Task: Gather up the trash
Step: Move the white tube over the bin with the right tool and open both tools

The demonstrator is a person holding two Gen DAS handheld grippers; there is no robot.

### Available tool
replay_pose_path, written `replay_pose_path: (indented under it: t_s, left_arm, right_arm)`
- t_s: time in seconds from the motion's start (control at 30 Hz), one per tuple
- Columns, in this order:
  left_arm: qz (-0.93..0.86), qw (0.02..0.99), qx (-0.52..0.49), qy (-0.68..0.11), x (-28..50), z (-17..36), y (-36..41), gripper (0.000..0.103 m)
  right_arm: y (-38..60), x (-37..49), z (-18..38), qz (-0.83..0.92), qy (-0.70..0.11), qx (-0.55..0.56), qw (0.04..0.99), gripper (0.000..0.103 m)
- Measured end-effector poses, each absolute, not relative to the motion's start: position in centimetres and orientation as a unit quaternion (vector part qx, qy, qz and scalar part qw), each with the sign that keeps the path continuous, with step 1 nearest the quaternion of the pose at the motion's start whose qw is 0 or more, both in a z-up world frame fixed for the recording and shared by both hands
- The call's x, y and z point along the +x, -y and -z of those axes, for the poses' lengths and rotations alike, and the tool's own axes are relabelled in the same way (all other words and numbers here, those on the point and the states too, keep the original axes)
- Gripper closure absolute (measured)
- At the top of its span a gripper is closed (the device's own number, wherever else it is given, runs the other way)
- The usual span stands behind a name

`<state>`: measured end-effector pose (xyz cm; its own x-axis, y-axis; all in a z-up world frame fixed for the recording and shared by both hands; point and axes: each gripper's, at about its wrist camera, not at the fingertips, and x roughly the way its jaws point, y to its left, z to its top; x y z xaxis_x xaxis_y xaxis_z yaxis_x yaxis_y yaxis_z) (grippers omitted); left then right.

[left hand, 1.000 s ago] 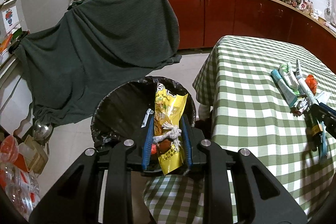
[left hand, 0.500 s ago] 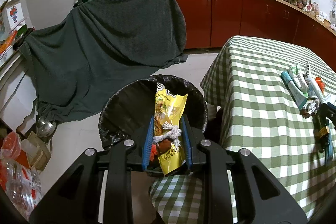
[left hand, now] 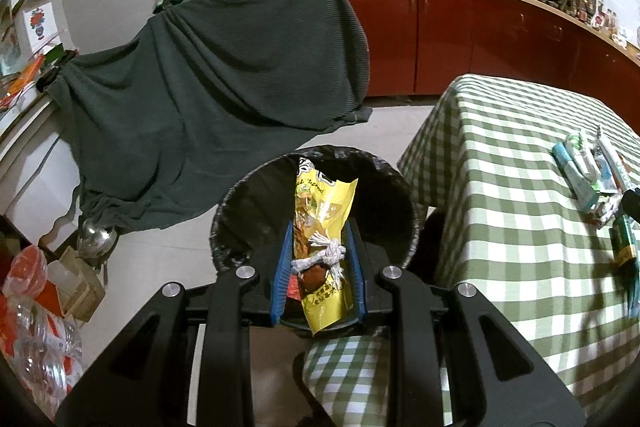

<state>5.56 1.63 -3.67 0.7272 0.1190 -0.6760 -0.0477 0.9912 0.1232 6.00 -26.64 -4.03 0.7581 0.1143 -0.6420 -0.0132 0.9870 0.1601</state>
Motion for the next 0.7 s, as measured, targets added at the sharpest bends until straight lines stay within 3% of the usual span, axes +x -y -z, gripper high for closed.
replay_pose_path:
  t_s: [0.7]
  left_arm:
    - [-0.111,0.924,0.038,-0.364,8.2,4.4,-7.4,0.078]
  right_arm:
    - [12.5,11.7,3.4,-0.174,-0.343,0.018,0.923,0.080]
